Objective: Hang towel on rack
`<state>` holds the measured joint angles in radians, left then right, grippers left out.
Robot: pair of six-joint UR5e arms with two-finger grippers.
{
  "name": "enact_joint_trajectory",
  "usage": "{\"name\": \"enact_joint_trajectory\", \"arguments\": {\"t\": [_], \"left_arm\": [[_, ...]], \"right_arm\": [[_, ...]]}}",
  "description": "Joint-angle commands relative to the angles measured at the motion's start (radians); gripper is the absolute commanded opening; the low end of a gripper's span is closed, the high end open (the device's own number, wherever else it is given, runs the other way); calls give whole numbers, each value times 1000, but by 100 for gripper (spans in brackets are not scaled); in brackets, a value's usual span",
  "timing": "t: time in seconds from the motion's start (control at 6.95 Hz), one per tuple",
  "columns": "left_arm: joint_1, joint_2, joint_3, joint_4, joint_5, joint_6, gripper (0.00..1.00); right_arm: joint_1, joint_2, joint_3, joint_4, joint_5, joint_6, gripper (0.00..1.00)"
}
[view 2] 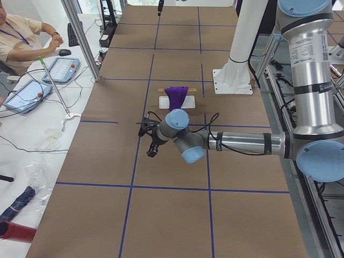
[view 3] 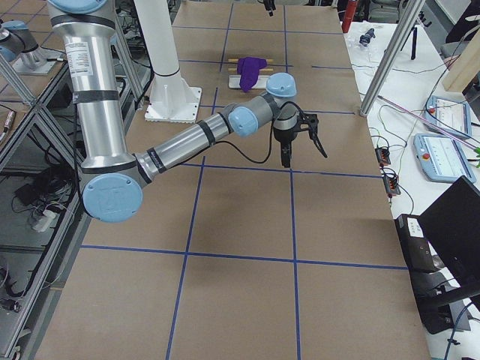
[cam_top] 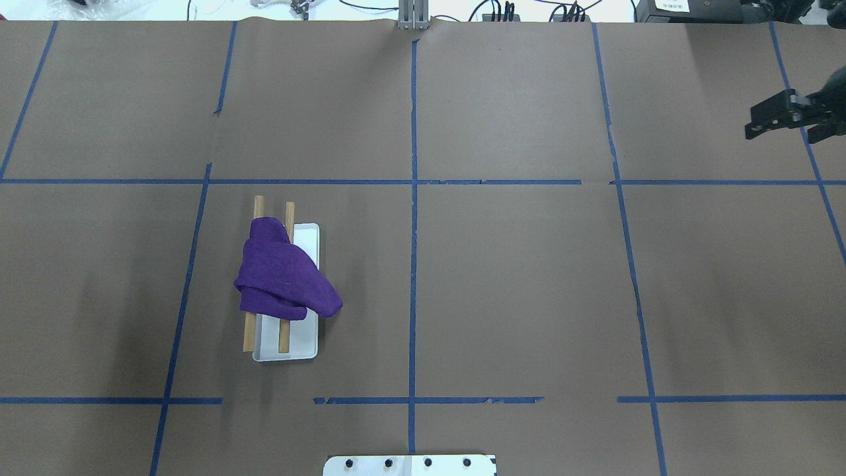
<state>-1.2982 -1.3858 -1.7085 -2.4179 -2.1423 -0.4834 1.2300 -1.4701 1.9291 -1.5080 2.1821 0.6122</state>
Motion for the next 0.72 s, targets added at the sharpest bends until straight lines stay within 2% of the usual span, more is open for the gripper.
{"name": "enact_joint_trajectory", "arguments": {"t": [0.0,0.14,0.29,0.43,0.58], "left_arm": [[-249,-77,-5,400,-30,434,100],[-297,-123,-11,574,-129,481,100],[-314,-131,-16,686,-175,503,100],[-314,-128,-17,773,-195,505,100],[-317,-113,-25,789,-203,537,100]], "right_arm": [[101,-56,-122,2,5,-329,100],[149,-59,-177,2,39,-424,100],[213,-61,-250,2,126,-509,100],[238,-76,-289,2,210,-578,100],[244,-107,-277,12,223,-578,100]]}}
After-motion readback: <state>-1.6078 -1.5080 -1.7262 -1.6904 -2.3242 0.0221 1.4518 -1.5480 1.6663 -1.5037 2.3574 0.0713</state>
